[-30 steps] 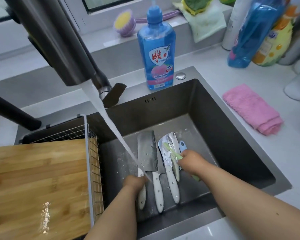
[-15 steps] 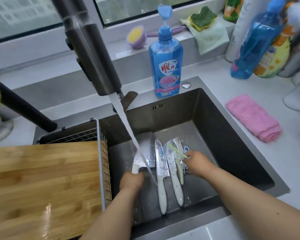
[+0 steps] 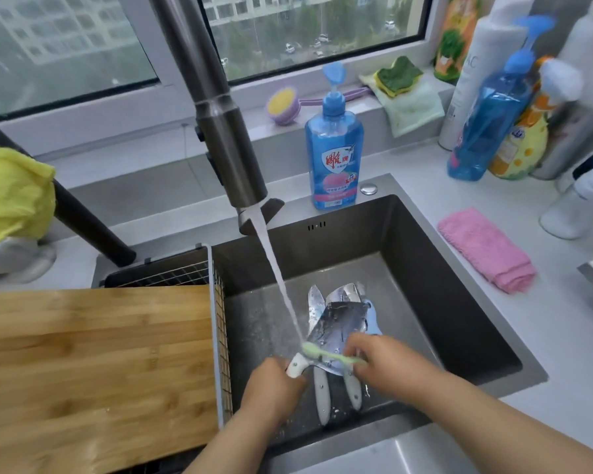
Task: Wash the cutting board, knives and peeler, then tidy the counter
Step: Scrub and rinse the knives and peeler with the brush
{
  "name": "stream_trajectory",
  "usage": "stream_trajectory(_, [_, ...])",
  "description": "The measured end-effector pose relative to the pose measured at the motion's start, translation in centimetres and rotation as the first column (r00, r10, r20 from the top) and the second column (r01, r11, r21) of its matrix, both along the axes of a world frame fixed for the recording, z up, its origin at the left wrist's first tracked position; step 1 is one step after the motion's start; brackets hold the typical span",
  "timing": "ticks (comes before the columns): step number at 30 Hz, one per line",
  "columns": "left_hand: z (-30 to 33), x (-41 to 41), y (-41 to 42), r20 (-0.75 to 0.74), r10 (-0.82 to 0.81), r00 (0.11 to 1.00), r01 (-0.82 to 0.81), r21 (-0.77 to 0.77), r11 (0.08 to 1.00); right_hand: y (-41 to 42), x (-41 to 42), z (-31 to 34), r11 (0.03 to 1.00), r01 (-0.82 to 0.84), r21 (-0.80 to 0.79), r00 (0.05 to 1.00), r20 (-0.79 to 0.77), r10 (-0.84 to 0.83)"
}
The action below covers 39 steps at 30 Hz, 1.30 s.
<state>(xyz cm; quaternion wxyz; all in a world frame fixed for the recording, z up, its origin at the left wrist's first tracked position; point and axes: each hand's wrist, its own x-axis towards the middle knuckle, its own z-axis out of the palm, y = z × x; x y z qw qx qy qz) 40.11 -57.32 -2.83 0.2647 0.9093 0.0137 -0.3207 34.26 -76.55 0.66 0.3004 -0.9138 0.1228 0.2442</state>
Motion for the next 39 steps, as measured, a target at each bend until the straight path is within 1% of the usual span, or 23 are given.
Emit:
stream_trajectory(2, [0.3, -0.2, -0.1, -0.014, 0.008, 1.000, -0.008, -0.015, 1.000, 0.7, 0.7, -0.4, 0.999, -0.003, -0.053, 0.999, 0.043, 0.005])
stream_trajectory(5, [0.8, -0.1, -0.1, -0.004, 0.027, 1.000, -0.027, -0.022, 0.999, -0.3, 1.9, -0.7, 0.983, 0.100, -0.155, 0.993, 0.082, -0.088])
stream_trajectory(6, [1.0, -0.1, -0.1, -0.002, 0.037, 0.999, -0.037, -0.025, 0.999, -0.7, 1.9, -0.5, 0.983, 0.103, -0.152, 0.992, 0.081, -0.092])
stream_trajectory(9, [1.3, -0.2, 0.2, -0.003, 0.053, 0.999, -0.054, -0.024, 0.998, 0.0, 1.3, 0.5, 0.999, 0.051, -0.014, 0.998, 0.044, -0.051])
stream_trajectory(10, [1.4, -0.2, 0.2, -0.004, 0.052, 0.999, -0.052, -0.028, 0.998, 0.4, 1.2, 0.4, 1.000, 0.026, 0.006, 0.998, 0.053, -0.026])
stream_trajectory(12, [1.4, -0.2, 0.2, 0.005, 0.058, 0.998, -0.057, -0.040, 0.998, 0.5, 1.8, 0.1, 0.999, 0.044, -0.031, 0.995, 0.085, -0.042])
stream_trajectory(14, [1.6, 0.0, 0.2, 0.031, 0.064, 0.997, -0.063, -0.045, 0.997, -0.1, 2.5, -0.2, 0.987, 0.121, -0.102, 0.988, 0.107, -0.110])
stream_trajectory(16, [1.9, 0.3, 0.3, 0.049, 0.064, 0.997, -0.062, -0.045, 0.997, -0.5, 2.5, -0.1, 0.982, 0.137, -0.128, 0.987, 0.100, -0.125])
stream_trajectory(18, [2.0, 0.5, 0.5, 0.053, 0.062, 0.997, -0.060, -0.038, 0.997, 0.0, 2.1, 0.2, 0.993, 0.112, -0.038, 0.992, 0.054, -0.110])
stream_trajectory(20, [2.1, 0.7, 0.5, 0.065, 0.052, 0.997, -0.051, -0.017, 0.999, 1.0, 2.0, 0.2, 0.993, 0.100, 0.057, 0.994, 0.044, -0.102])
stream_trajectory(22, [2.3, 1.0, 0.3, 0.078, 0.049, 0.996, -0.048, -0.016, 0.999, 1.2, 2.5, -0.2, 0.993, 0.110, 0.033, 0.990, 0.086, -0.113])
stream_trajectory(25, [2.8, 1.6, 0.1, 0.072, 0.076, 0.994, -0.074, -0.040, 0.996, 0.1, 3.4, -0.2, 0.980, 0.190, -0.061, 0.973, 0.145, -0.180])
stream_trajectory(27, [3.1, 2.0, 0.0, 0.073, 0.074, 0.995, -0.072, -0.032, 0.997, -0.3, 3.2, 0.2, 0.980, 0.197, -0.030, 0.974, 0.119, -0.193])
stream_trajectory(30, [3.3, 2.1, -0.1, 0.061, 0.048, 0.997, -0.049, 0.004, 0.999, 0.9, 2.7, 0.7, 0.990, 0.122, 0.069, 0.989, 0.082, -0.127])
stream_trajectory(32, [3.5, 1.8, -0.1, 0.057, 0.034, 0.998, -0.035, 0.017, 0.999, 1.4, 3.1, 0.3, 0.995, 0.094, 0.044, 0.990, 0.098, -0.097])
stream_trajectory(36, [4.1, 1.4, -0.1, 0.110, 0.012, 0.994, -0.017, 0.045, 0.999, -0.7, 4.0, -0.3, 0.971, 0.215, -0.103, 0.970, 0.140, -0.200])
stream_trajectory(37, [4.2, 1.4, 0.0, 0.124, 0.001, 0.992, -0.008, 0.056, 0.998, -1.1, 3.8, -0.2, 0.967, 0.229, -0.112, 0.968, 0.131, -0.214])
stream_trajectory(39, [4.2, 1.3, 0.2, 0.146, -0.015, 0.989, 0.004, 0.079, 0.997, -0.6, 3.0, 0.4, 0.980, 0.190, -0.064, 0.978, 0.103, -0.183])
